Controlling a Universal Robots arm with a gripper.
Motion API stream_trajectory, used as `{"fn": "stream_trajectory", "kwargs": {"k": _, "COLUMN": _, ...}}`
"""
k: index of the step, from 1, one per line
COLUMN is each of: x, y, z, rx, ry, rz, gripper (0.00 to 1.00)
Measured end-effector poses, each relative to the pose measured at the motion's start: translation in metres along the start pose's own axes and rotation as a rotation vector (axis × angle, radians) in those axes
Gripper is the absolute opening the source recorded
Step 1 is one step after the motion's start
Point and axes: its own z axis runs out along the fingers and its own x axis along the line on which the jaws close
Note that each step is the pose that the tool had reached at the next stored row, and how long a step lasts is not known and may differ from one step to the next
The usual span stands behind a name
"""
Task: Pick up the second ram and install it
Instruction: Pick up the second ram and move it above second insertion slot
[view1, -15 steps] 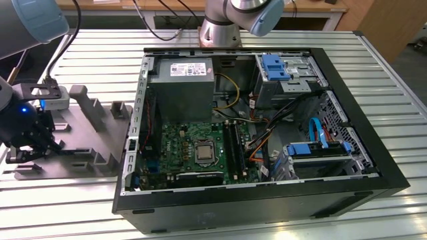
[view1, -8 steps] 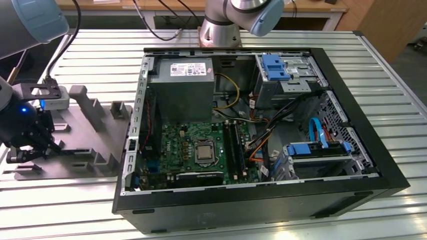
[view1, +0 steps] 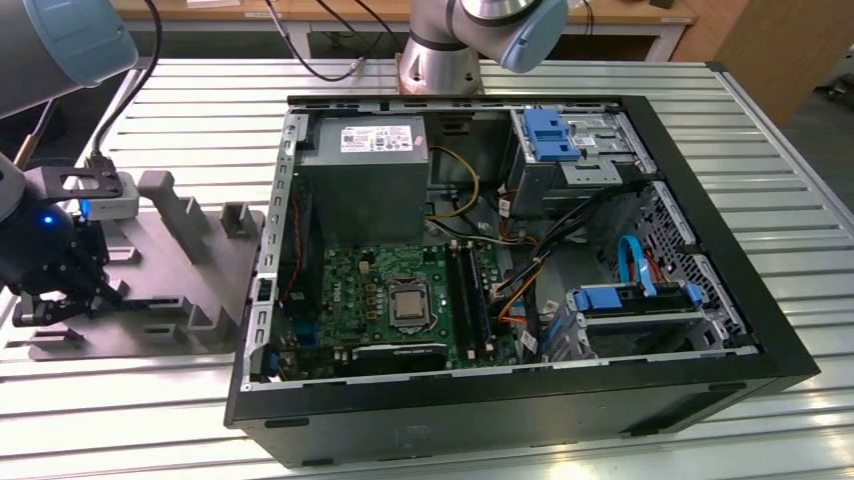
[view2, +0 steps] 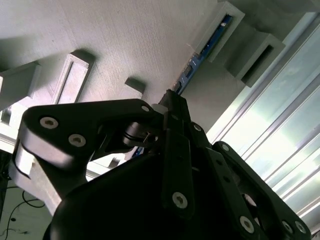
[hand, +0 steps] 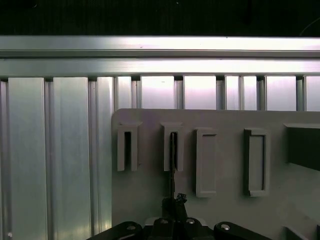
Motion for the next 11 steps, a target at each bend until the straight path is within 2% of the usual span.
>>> {"fn": "stream_trajectory", "kwargs": {"k": 11, "x": 0.0, "y": 0.0, "z": -0.0009, "rx": -0.0004, "ry": -0.0001, "rz": -0.006, "gripper": 0.11}}
